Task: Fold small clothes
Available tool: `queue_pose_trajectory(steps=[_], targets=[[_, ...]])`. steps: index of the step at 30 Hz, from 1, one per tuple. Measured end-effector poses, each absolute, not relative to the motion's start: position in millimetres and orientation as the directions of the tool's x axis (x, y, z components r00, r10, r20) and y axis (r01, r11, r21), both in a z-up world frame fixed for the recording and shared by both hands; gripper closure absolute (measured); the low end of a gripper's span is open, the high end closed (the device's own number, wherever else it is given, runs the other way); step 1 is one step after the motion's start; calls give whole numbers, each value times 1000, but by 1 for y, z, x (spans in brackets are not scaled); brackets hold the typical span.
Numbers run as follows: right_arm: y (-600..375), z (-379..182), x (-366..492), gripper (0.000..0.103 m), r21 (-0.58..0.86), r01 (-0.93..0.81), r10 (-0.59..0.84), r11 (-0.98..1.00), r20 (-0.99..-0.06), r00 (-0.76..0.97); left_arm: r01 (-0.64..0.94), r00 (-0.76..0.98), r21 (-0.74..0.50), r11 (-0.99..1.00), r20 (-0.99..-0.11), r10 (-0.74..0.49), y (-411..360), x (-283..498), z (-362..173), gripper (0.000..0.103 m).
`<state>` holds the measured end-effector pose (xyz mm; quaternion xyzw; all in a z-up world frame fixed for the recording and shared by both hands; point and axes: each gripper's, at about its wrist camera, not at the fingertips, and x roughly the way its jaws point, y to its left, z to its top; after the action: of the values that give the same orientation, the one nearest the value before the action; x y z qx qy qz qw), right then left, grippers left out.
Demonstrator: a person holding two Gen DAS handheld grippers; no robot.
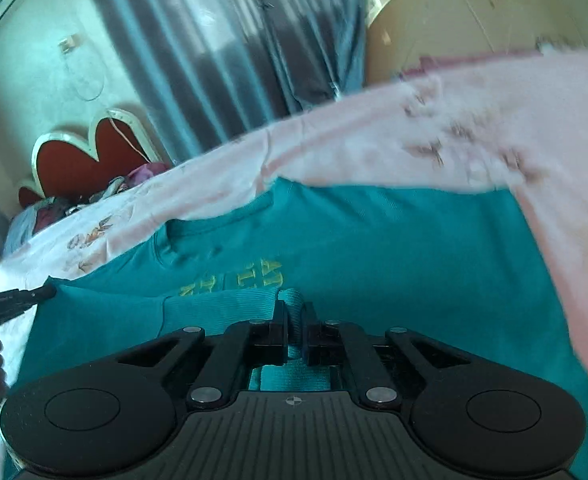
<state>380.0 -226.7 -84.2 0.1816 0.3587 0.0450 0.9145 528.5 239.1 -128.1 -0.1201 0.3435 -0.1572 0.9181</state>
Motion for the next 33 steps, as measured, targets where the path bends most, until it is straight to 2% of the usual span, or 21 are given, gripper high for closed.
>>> queue_pose_trajectory(steps=[2, 4, 5, 6, 7, 8, 12, 14, 16, 18, 20, 24, 26, 28, 32, 33], targets=[[-226, -99, 388, 98, 352, 78, 201, 933, -689, 697, 192, 688, -310, 931, -634, -353, 238, 532, -139, 96], [-227, -96, 388, 98, 343, 88, 189, 935, -692, 697, 176, 677, -338, 925, -640, -363, 245, 531, -138, 87], [-227, -91, 384, 91, 324, 104, 162, 940, -694, 702, 159, 678, -333, 929, -647, -348, 249, 527, -132, 84], [-225, -81, 376, 78, 278, 127, 102, 952, -682, 724, 145, 705, -297, 944, -639, -310, 251, 517, -123, 80], [-223, -73, 367, 51, 249, 124, 74, 960, -657, 750, 137, 739, -262, 955, -616, -274, 253, 501, -111, 81], [-220, -66, 358, 48, 256, 93, 96, 962, -638, 764, 151, 746, -281, 948, -597, -296, 254, 487, -102, 81], [-182, -64, 351, 49, 253, -41, 205, 967, -665, 718, 265, 690, -339, 903, -587, -423, 213, 437, -89, 78], [-158, -74, 353, 69, 249, -120, 262, 961, -687, 677, 307, 653, -315, 898, -617, -439, 185, 425, -99, 74], [-150, -86, 352, 69, 189, -126, 225, 974, -726, 650, 273, 648, -232, 934, -672, -357, 175, 416, -115, 77], [-172, -87, 342, 69, 187, -59, 177, 981, -719, 672, 248, 655, -250, 936, -668, -352, 187, 405, -126, 80], [-195, -84, 331, 69, 192, 18, 128, 981, -715, 687, 256, 670, -211, 943, -665, -330, 195, 390, -126, 80], [-208, -82, 324, 69, 238, 53, 131, 970, -690, 712, 245, 675, -213, 946, -663, -324, 197, 389, -126, 77], [-213, -93, 333, 69, 221, 111, 92, 969, -739, 667, 237, 674, -210, 948, -668, -316, 195, 390, -125, 76], [-216, -87, 334, 69, 245, 126, 101, 961, -737, 669, 240, 677, -192, 952, -670, -305, 192, 392, -126, 76], [-220, -67, 323, 69, 297, 131, 109, 946, -670, 735, 238, 681, -159, 958, -676, -281, 187, 385, -119, 73], [-219, -70, 329, 69, 271, 133, 97, 953, -692, 715, 236, 677, -149, 960, -684, -272, 186, 384, -119, 73]])
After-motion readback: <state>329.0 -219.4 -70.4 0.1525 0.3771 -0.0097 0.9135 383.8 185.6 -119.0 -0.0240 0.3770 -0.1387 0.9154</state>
